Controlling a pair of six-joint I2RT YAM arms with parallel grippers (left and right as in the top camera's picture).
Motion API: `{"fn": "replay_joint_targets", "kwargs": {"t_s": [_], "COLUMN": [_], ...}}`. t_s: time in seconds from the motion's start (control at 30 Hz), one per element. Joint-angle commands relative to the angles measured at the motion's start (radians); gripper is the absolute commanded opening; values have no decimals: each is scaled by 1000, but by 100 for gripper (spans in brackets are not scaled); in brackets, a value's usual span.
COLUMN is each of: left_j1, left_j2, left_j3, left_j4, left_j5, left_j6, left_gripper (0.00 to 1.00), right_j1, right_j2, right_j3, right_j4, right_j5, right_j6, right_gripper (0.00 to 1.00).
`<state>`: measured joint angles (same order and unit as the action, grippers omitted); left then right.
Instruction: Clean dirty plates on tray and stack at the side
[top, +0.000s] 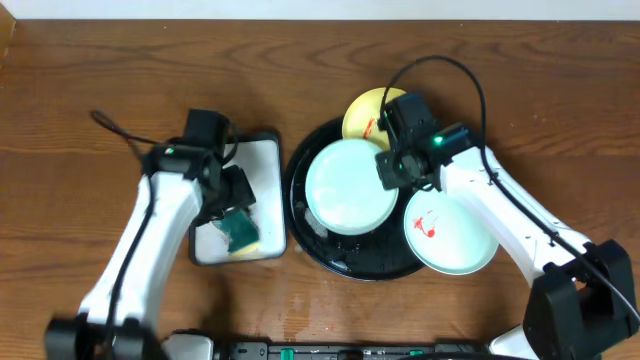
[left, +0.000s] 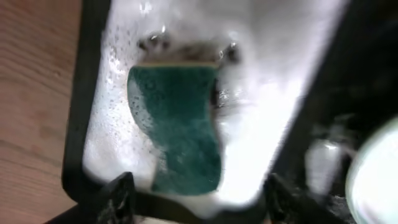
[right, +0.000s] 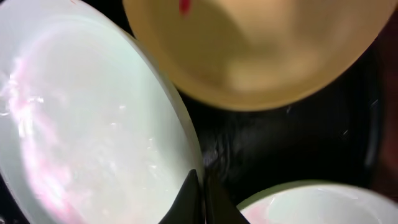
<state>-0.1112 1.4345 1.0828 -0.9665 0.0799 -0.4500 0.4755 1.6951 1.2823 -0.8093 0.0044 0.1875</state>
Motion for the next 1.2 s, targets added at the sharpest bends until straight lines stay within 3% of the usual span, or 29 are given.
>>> {"fn": "replay_joint_targets", "kwargs": {"t_s": [0.0, 0.17, 0.47, 0.6, 0.8, 1.17], "left_j1": [8, 8, 8, 8, 8, 8], "left_j2": [-138, -327, -564, -600, -599, -599], "left_j3": [36, 36, 36, 36, 36, 36], "left_j4": [-14, -23, -67, -116, -163, -162], "left_j5": [18, 18, 13, 2, -5, -13], "left_j6": [13, 12, 12, 12, 12, 12], "left_gripper": [70, 72, 73, 73, 73, 73], "right_j1": [10, 93, 337, 396, 464, 539], "right_j2": [0, 0, 43, 79, 82, 80], "right_j3": [77, 112, 112, 112, 112, 113], "right_j4": [10, 114, 387, 496, 621, 698], "right_j5": [21, 45, 309, 327, 546, 714], "right_j6": [-29, -40, -183, -338, -485, -571], "right_gripper": [1, 1, 1, 1, 1, 1]}}
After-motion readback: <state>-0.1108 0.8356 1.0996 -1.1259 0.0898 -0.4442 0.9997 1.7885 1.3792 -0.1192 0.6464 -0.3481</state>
